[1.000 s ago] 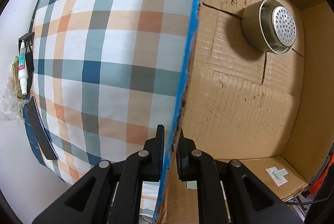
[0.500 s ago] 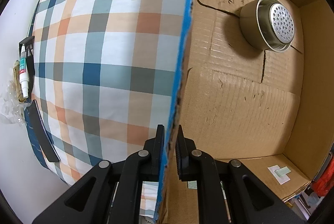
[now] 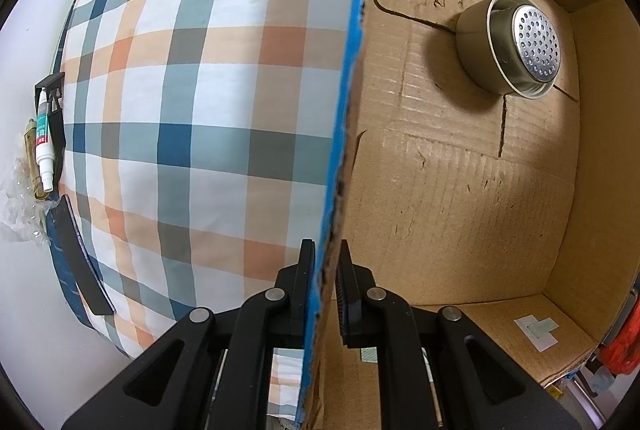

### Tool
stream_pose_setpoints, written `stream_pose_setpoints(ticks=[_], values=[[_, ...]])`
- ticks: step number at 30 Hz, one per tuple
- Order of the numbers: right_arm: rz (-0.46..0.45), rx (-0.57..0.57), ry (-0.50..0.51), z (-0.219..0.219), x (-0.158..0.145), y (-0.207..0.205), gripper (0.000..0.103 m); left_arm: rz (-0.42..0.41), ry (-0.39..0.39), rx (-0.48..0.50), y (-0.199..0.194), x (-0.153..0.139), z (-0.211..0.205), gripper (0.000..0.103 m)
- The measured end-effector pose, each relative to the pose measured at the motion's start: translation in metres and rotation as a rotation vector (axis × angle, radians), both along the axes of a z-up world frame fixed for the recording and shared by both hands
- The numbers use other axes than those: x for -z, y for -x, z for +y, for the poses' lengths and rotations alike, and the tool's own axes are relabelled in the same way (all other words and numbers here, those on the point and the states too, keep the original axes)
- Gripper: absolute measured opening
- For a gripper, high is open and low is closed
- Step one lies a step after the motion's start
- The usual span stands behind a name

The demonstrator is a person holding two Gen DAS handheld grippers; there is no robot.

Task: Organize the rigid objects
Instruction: 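Lower the compact into the box beside the steel cup and open the right gripper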

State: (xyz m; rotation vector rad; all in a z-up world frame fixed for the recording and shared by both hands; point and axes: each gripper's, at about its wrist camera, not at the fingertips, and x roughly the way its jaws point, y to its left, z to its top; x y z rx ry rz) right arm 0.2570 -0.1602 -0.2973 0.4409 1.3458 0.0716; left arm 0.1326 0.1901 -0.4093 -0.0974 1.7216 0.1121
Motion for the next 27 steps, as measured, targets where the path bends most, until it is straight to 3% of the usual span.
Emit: stream_pose_setpoints(ticks=[11,27], values=[[-0.004,-0.102,-0.019,0.075,-0.006,0.000,0.078,-0.004,-0.006,0.009,-0.001,-0.002,-0.001,0.007],[0.116,-0.132,0.095,0.123,0.069,-0.026,0.078,-0.005,-0.006,0.016,0.000,-0.001,-0.004,0.007]])
